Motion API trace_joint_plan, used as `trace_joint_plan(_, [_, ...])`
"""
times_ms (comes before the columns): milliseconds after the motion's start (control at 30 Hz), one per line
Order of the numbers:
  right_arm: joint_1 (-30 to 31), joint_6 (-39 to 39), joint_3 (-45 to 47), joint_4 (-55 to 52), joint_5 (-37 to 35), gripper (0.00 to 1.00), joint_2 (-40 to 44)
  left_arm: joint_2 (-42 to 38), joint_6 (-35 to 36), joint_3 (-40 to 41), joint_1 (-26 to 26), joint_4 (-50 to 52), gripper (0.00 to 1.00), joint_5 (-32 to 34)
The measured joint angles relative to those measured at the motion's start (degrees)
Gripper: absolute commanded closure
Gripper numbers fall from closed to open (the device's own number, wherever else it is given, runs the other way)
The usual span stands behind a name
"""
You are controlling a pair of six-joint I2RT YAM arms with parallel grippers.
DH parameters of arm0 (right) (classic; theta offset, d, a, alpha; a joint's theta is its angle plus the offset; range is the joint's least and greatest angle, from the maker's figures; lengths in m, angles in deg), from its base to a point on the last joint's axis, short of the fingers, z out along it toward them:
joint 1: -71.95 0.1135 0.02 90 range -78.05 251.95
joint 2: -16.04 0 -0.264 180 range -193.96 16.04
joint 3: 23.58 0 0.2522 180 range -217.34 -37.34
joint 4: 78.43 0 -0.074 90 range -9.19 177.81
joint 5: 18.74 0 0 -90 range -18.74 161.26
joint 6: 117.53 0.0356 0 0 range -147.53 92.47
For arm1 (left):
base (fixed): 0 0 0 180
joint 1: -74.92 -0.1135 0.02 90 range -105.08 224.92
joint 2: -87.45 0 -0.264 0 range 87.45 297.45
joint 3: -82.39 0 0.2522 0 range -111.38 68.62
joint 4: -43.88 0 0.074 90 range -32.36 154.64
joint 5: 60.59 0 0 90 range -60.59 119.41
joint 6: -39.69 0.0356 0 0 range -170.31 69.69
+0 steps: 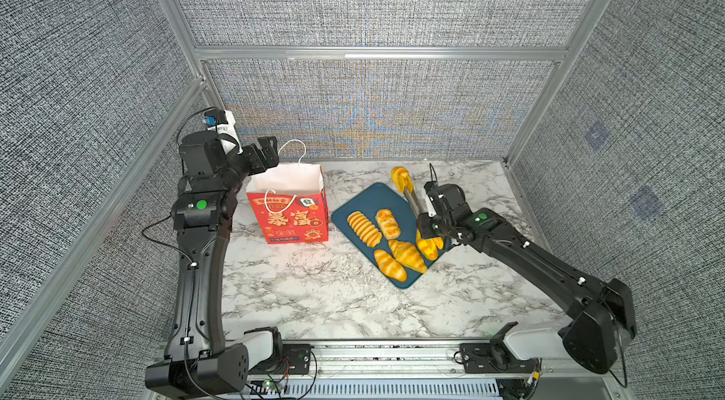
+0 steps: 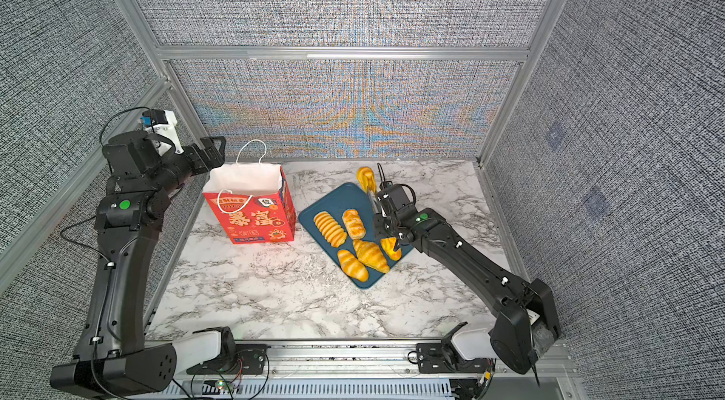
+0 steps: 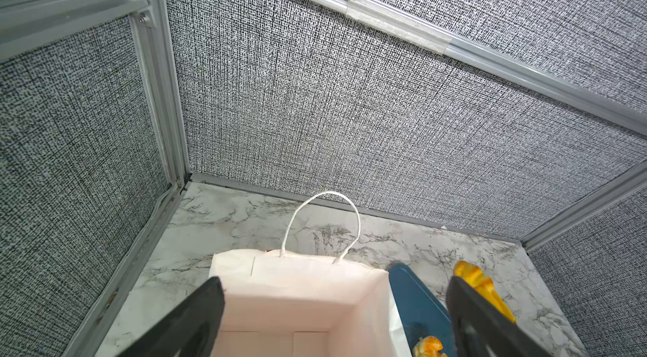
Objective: Pack bread into a paper bag
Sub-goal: Pick up the fake bread from the plate, then place the fake bread in the paper bag.
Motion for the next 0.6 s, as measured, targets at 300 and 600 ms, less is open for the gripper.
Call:
trace_joint_plan(300, [2.78,-7.34,-8.9,5.84,9.7,0.78,0.26,0.72,0.31,-3.5,0.13,1.7,0.0,1.95])
trace_joint_plan(600, [8.98,-10.93,-16.63,9.29,18.23,0.79,-7.61,2.36,0.92,-7.17,0.13,3.52,0.0,5.62])
